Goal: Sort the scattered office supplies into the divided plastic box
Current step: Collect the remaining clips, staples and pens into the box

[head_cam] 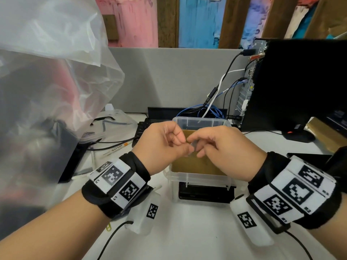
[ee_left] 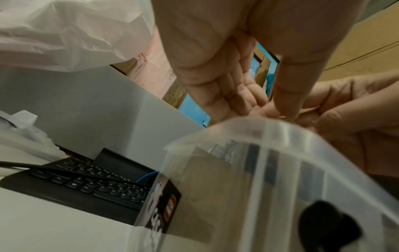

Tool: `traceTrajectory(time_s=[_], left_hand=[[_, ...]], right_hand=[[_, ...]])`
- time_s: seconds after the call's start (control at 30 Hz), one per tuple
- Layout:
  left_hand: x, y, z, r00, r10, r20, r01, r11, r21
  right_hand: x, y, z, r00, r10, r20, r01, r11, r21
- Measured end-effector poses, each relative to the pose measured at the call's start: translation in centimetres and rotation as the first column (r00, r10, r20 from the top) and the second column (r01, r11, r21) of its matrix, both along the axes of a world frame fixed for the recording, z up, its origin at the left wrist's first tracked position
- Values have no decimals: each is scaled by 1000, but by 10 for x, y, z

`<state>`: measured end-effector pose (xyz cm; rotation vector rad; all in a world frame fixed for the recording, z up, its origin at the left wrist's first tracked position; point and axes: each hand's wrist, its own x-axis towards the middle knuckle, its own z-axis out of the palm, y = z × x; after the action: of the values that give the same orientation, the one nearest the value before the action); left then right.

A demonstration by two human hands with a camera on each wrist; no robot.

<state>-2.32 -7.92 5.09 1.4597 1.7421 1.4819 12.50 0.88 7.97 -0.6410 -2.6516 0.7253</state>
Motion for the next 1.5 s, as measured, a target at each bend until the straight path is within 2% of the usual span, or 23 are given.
traceTrajectory(time_s=[0.13,0.23,0.3,0.4,0.47,0.57,0.8,1.07,1.13,1.17,1.23,1.33,1.37,1.4,1.5], left_hand=[[-16,-1,-5,998,51,-37,-49,997,52],[-31,5,-14,987,118,-106,-114,992,49],[-36,11,-23,970,92,-226,-98,995,-17],[-34,19,-35,905,36,-424,-82,992,-91],[-33,21,-41,907,28,-420,-64,995,-72],[-31,21,-48,940,24,-340,-40,998,-39],[-30,19,-55,953,26,-303,-27,1000,2],[-30,20,-56,947,47,-317,-45,999,12],[-30,20,-56,946,49,-321,-47,999,14],[-30,20,-56,945,50,-322,-48,999,13],[-30,20,-57,945,50,-323,-50,999,8],[-30,20,-58,946,42,-320,-43,999,3],[-30,20,-58,947,40,-319,-42,999,2],[-30,21,-58,947,41,-319,-43,999,0],[-30,22,-57,948,41,-316,-48,999,-13]], right_hand=[[3,9,5,993,35,109,-25,996,-91],[-2,16,2,960,90,264,-55,989,-137],[-9,19,0,917,137,374,-81,983,-162],[-19,22,-3,848,181,498,-118,981,-155],[-27,26,-7,782,204,589,-127,977,-170],[-36,35,-18,689,261,676,-117,961,-252],[-46,40,-39,573,289,767,-78,951,-300],[-50,46,-56,577,357,735,36,888,-459],[-49,43,-57,574,338,745,86,881,-466],[-48,42,-59,608,295,737,116,885,-450],[-47,39,-60,659,242,712,92,914,-396],[-49,36,-56,634,299,714,87,889,-449],[-51,37,-56,629,287,722,148,868,-474],[-51,39,-57,651,289,702,150,858,-492],[-50,41,-56,660,336,672,58,869,-492]])
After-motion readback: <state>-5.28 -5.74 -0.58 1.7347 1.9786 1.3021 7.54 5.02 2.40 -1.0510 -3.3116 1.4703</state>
